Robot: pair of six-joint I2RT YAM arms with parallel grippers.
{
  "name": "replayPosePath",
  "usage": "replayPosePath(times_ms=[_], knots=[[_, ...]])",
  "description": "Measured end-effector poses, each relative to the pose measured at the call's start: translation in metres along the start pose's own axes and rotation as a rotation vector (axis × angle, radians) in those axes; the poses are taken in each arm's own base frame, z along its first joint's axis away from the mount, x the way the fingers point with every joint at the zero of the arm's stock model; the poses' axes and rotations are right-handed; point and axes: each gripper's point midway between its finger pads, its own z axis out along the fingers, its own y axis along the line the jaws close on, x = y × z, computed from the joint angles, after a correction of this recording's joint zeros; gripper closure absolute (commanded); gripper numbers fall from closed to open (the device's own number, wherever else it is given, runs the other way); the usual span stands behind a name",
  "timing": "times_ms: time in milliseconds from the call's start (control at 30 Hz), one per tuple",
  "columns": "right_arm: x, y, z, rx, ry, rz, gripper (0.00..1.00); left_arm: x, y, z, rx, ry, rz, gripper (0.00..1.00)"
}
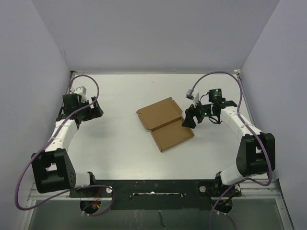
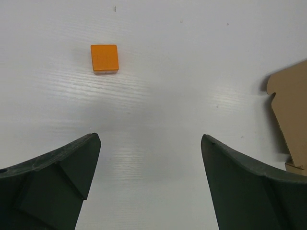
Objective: Fold the paper box
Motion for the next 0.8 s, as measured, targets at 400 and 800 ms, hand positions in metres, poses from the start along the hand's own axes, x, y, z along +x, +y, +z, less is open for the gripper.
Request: replayPosePath(times_ms=[400,800], knots=[[0.001,0.001,0.0,-0.007,0.001,-0.003,0.21,-0.009,0.028,0.018,-0.097,0.041,-0.053,0.18],[0.001,0.002,0.0,-0.009,0.0,-0.005,0.21,-0.02,0.048,0.06,-0.18,0.142,-0.062,0.33]])
